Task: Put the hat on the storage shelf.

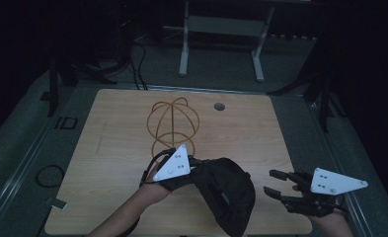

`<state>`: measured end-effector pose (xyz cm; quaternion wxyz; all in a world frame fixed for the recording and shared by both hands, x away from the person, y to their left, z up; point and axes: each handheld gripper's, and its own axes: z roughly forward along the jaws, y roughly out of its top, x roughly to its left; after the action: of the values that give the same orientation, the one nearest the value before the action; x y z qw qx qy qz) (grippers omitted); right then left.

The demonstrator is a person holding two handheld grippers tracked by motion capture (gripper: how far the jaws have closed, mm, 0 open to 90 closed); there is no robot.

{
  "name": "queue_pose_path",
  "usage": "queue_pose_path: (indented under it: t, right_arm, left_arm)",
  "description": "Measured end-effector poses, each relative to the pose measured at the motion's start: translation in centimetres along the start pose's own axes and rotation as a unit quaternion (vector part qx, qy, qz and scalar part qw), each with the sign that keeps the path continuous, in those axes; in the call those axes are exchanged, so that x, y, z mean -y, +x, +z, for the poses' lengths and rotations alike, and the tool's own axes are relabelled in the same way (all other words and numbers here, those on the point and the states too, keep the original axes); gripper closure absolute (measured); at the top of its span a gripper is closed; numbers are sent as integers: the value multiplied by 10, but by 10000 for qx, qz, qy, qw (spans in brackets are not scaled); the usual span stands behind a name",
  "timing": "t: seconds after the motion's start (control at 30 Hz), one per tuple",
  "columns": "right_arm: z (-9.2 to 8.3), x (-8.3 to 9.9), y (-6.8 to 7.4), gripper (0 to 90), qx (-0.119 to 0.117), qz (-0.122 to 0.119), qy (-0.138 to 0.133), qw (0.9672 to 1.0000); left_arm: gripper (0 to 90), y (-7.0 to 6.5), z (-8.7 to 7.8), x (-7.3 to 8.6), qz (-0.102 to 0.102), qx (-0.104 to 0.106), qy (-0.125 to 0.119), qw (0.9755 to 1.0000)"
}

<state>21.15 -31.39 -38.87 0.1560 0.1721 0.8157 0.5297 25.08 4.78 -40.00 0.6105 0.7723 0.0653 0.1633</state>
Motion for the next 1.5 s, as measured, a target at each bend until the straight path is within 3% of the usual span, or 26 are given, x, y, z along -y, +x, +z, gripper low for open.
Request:
queue_pose_path:
  t: [0.17,0.4,0.53,0.67,0.73,0.87,0.97,1.13,1.3,1.43,1.5]
  right_arm:
    - [20,-12,12,471,-486,-364,-59,9981]
    - [37,-26,19,476,-692,-750,-128,9947]
    - [44,-31,24,478,-808,-991,-212,9916]
    - [53,-33,28,487,-770,-1099,-72,9909]
    - [57,-34,29,538,-685,-1112,-25,9914]
    - [60,-34,31,790,-584,-1199,72,9910]
    - [58,-35,32,865,-542,-1210,31,9912]
    - [52,-36,25,876,-481,-974,-217,9939]
    - [49,-35,21,877,-552,-835,-343,9944]
    - [45,-34,17,877,-556,-690,-386,9953]
    - [42,-33,15,877,-512,-625,-402,9959]
  left_arm:
    - [892,8,-5,4,-33,382,-353,9986]
    - [892,9,-5,5,-68,385,-385,9985]
    - [892,11,-2,7,-261,377,-357,9983]
    - [892,12,1,8,-413,389,-389,9976]
    - [892,12,1,7,-396,349,-355,9980]
    - [891,15,1,8,-449,325,-332,9979]
    - [890,16,0,9,-460,274,-316,9981]
    - [887,18,0,8,-479,150,-286,9983]
    - [843,20,2,7,-507,58,-208,9985]
    - [621,21,2,9,-583,-281,-8,9979]
    - [507,21,2,10,-674,-344,60,9971]
